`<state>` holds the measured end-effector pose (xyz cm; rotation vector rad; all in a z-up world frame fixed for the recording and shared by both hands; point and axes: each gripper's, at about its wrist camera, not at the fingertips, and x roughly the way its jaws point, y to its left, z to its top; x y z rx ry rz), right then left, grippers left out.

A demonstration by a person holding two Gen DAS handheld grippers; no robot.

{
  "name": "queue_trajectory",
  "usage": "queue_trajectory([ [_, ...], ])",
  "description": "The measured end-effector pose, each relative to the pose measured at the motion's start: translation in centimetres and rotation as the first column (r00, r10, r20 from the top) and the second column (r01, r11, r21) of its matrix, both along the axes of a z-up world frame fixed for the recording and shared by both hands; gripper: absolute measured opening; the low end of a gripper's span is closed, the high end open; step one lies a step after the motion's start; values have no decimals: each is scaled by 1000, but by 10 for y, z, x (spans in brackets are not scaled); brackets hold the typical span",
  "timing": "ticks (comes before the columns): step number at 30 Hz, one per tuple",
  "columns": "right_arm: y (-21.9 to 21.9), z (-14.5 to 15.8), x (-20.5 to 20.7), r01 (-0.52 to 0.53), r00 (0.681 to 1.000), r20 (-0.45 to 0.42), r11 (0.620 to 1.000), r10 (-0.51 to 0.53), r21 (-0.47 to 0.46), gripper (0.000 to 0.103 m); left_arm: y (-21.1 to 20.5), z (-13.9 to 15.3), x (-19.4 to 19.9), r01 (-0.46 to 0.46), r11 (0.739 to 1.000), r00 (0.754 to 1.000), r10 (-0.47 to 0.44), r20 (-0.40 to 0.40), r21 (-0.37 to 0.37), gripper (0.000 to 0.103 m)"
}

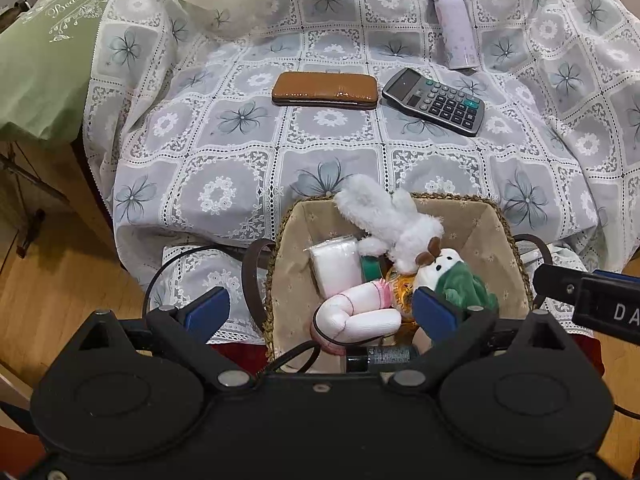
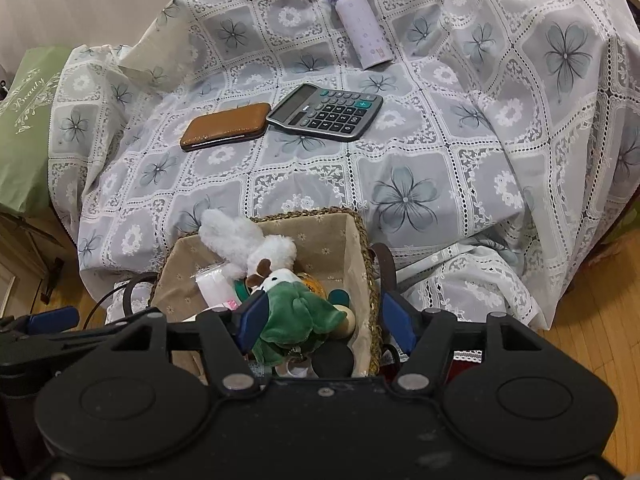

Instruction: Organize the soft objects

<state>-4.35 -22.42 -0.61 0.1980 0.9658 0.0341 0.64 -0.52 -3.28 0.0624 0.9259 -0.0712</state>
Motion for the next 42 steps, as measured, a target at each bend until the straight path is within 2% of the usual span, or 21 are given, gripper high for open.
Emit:
queue_trajectory([
  [42,1,-3,-1,-12,1000,-14,1000,12,4,67,-1,-8,0,14,1000,999,-14,-37,-3,95],
])
